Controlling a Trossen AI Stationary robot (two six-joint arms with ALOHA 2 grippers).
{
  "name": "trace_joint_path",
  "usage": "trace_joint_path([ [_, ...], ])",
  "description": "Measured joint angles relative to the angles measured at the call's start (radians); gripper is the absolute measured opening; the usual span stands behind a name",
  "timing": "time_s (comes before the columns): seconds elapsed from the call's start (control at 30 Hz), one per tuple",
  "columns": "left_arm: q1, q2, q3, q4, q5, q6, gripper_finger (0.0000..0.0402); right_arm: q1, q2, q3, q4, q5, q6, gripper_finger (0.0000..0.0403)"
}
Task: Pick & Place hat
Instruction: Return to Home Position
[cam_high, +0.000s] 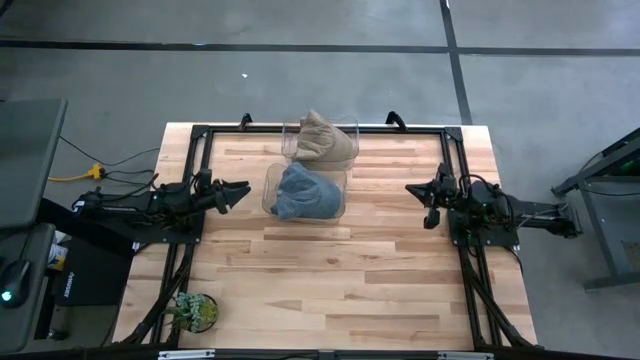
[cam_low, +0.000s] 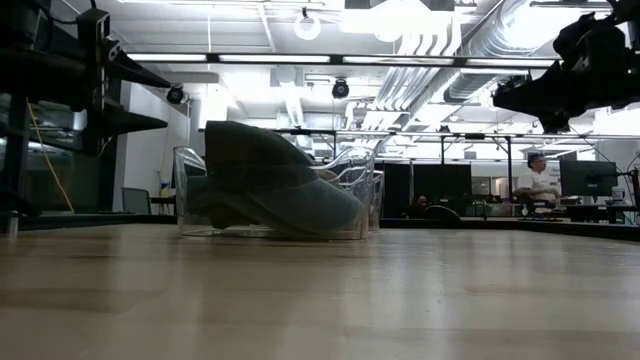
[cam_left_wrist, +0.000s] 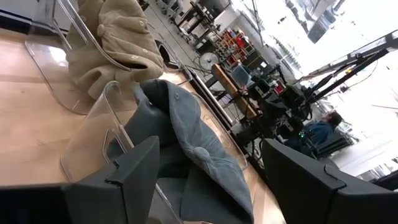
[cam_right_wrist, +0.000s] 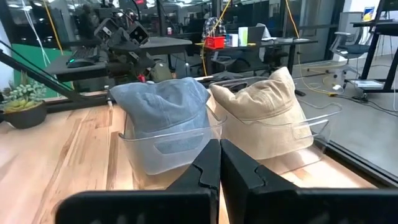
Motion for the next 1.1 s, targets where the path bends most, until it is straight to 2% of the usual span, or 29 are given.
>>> trace_joint_path([
  [1.1, 0.0, 0.0, -0.001, -0.011, 0.004, -0.011, 0.0261, 0.0, 0.0, 0.0, 0.0, -0.003, 0.0, 0.0],
])
